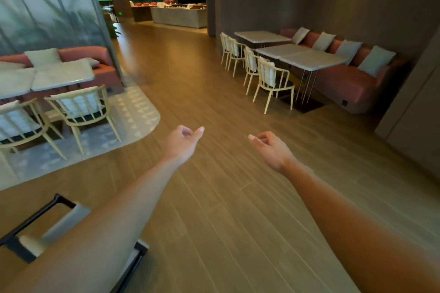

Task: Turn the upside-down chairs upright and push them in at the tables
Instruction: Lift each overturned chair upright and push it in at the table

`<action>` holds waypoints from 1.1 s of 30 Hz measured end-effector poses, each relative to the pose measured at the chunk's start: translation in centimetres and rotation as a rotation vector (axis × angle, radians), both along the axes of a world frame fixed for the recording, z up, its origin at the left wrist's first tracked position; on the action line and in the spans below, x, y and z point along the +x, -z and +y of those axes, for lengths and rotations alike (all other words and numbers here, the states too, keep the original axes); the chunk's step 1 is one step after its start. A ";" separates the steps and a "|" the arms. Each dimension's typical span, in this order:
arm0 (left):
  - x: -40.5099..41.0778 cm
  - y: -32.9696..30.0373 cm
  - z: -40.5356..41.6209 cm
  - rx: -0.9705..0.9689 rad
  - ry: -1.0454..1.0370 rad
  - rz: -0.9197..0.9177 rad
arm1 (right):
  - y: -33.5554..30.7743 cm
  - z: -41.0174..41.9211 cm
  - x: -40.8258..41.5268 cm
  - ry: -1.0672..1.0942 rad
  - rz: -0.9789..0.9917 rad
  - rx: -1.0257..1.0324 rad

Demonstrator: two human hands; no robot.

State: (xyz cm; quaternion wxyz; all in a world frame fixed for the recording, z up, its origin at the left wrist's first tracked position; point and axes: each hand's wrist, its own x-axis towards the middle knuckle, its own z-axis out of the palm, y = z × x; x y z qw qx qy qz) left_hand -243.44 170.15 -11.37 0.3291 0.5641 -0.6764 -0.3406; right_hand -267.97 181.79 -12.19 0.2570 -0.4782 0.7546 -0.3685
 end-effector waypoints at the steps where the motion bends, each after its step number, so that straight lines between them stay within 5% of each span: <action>1: -0.2 0.2 -1.5 0.004 -0.019 -0.009 | 0.1 -2.0 -0.3 -0.021 0.007 0.006; 19: 5.6 7.7 -36.4 0.155 -0.420 -0.015 | 6.4 -47.1 0.7 -0.355 -0.017 0.086; 33: 16.3 11.9 -51.6 0.242 -0.873 -0.019 | 14.0 -75.7 10.6 -0.797 -0.006 0.295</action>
